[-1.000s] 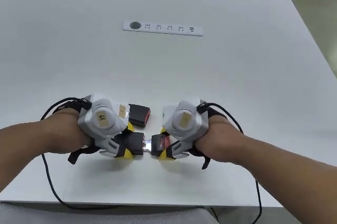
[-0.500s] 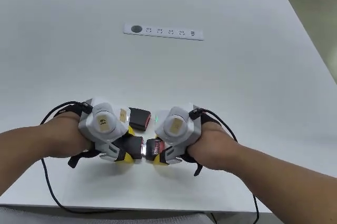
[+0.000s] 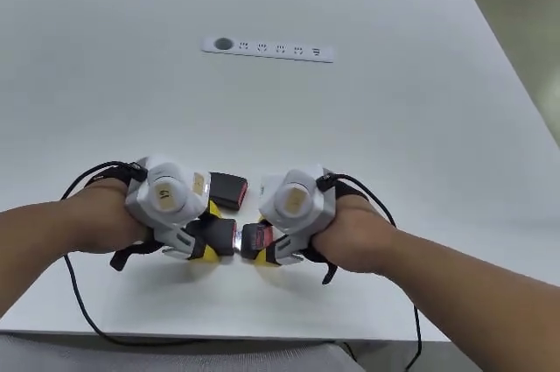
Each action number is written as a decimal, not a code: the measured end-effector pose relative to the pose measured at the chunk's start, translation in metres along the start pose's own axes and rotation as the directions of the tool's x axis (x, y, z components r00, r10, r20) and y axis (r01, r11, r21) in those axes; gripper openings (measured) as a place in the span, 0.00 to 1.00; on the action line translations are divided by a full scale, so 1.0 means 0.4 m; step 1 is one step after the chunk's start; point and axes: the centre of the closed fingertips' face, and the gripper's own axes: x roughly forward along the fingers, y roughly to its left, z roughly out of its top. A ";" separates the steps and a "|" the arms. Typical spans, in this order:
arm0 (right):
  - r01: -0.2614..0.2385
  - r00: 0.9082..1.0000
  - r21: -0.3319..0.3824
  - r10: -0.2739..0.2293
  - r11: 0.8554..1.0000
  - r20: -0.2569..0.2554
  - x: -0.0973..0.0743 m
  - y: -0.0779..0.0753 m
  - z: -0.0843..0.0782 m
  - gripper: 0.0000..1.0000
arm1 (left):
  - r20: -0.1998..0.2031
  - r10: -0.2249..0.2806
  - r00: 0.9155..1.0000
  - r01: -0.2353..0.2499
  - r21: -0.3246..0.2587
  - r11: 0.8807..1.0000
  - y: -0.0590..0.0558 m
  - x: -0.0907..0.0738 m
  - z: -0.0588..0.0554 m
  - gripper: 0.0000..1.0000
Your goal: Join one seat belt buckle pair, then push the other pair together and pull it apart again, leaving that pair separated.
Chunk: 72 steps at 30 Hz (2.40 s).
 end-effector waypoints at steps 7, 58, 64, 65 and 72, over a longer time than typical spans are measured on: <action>0.001 1.000 0.002 -0.001 1.000 0.013 -0.001 -0.001 0.002 0.31 | 0.003 0.002 1.000 -0.002 -0.016 1.000 0.003 0.000 -0.004 0.35; 0.053 0.991 0.111 -0.066 0.992 0.119 -0.065 -0.010 0.010 0.34 | -0.016 0.094 0.995 -0.096 -0.114 0.989 0.004 -0.041 -0.001 0.48; 0.080 0.982 0.146 -0.103 0.986 0.158 -0.107 -0.017 0.026 0.34 | 0.009 0.150 0.989 -0.147 -0.150 0.978 0.019 -0.091 0.053 0.56; 0.080 0.981 0.157 -0.105 0.984 0.163 -0.111 -0.019 0.027 0.35 | 0.016 0.160 0.987 -0.156 -0.145 0.977 0.024 -0.092 0.059 0.57; 0.110 0.977 0.170 -0.138 0.979 0.161 -0.145 -0.049 -0.004 0.34 | 0.049 0.182 0.982 -0.174 -0.138 0.975 0.063 -0.102 0.094 0.58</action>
